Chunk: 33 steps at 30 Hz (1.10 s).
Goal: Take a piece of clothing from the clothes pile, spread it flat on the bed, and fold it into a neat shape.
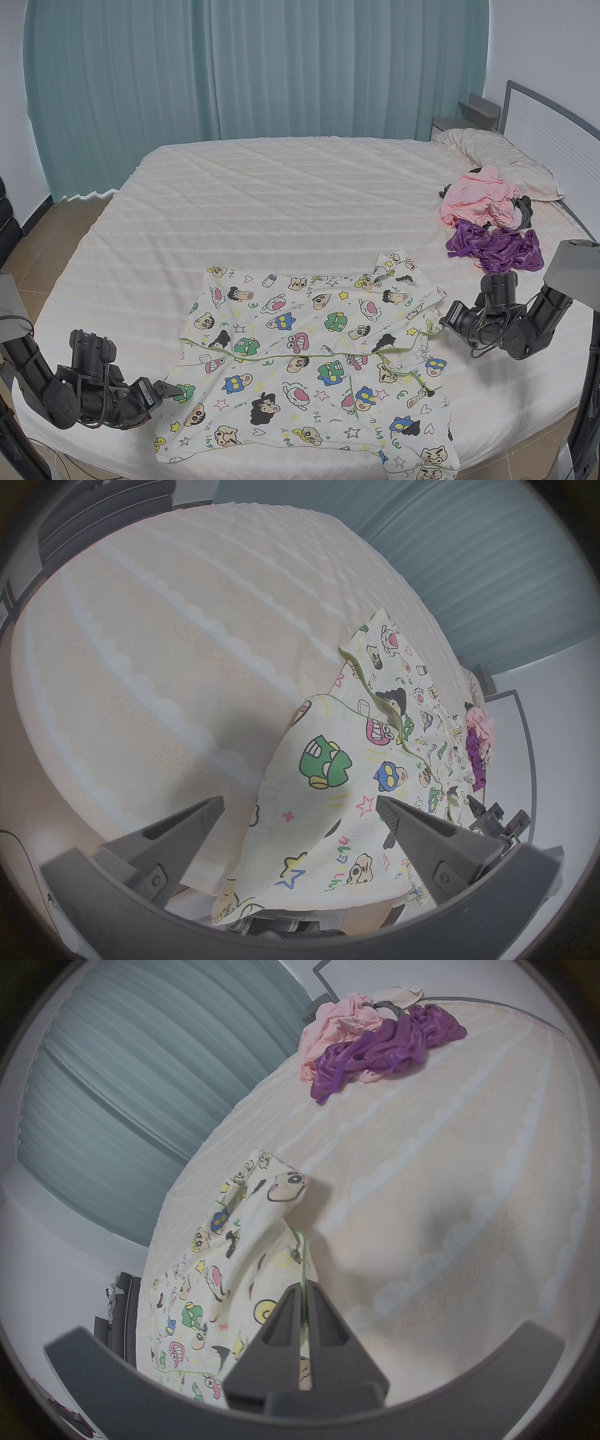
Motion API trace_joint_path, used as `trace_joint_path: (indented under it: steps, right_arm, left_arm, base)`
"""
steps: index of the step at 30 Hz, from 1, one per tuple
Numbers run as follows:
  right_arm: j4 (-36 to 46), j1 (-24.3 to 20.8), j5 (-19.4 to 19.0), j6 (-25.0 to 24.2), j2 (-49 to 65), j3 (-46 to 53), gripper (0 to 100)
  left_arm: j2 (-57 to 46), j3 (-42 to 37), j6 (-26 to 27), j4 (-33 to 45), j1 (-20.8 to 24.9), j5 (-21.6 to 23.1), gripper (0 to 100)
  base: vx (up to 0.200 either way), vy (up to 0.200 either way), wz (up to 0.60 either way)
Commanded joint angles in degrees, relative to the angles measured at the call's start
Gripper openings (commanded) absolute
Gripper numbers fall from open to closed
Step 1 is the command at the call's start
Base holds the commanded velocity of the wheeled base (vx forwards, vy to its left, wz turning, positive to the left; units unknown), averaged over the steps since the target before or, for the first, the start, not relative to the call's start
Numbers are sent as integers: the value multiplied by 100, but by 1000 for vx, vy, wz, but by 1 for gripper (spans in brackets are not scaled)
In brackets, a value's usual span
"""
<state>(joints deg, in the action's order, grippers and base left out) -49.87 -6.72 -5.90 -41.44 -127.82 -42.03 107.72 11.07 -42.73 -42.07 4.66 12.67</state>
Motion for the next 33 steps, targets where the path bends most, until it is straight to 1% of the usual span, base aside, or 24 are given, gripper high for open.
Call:
trace_joint_path:
  steps: [1, 6, 9, 10, 11, 13, 15, 21, 24, 27, 29, 30, 33]
  right_arm:
    - [487, -14, -8, -5, 512, -349, 0]
    - [1454, 13, -8, -14, 416, -1246, 0]
    - [2078, 4, 1, -31, 231, -1949, 0]
    - [2227, -5, 1, -49, 170, -2151, 0]
    - [2227, -5, 1, -49, 170, -2151, 0]
    - [2781, -49, 36, -58, -147, -2810, 0]
    - [3010, -58, 71, -75, -367, -3162, 0]
    - [3352, -67, 80, -110, -850, -3883, 0]
    - [3344, -84, 80, -269, -973, -4050, 0]
    - [3317, -137, 89, -576, -1131, -4269, 0]
    - [3308, -137, 89, -664, -1158, -4340, 0]
    - [3308, -128, 80, -752, -1210, -4410, 100]
    - [3291, -137, 80, -831, -1263, -4436, 100]
  left_arm:
    - [39, 1, 1, -3, 0, -1, 100]
    - [109, 1, 10, -3, 0, -10, 100]
    - [180, -8, 19, -3, 0, -19, 100]
    - [188, -8, 19, -3, 0, -19, 100]
    - [188, -8, 19, -3, 0, -19, 100]
    - [197, -8, 19, -3, 0, -19, 100]
    - [197, -8, 19, -3, 0, -19, 100]
    - [259, -35, 19, -12, 0, -10, 100]
    - [267, -35, 19, -12, 9, -10, 100]
    - [267, -35, 19, -12, 9, -10, 100]
    - [267, -43, 10, -12, 9, -10, 100]
    - [267, -43, 10, -12, 9, -10, 100]
    - [267, -43, 10, -12, 9, -10, 100]
  base:
    - [0, 0, 0]
    - [0, 0, 0]
    - [0, 0, 0]
    - [0, 0, 0]
    - [0, 0, 0]
    - [0, 0, 0]
    - [0, 0, 0]
    - [0, 0, 0]
    - [0, 0, 0]
    - [0, 0, 0]
    - [0, 0, 0]
    - [0, 0, 0]
    - [0, 0, 0]
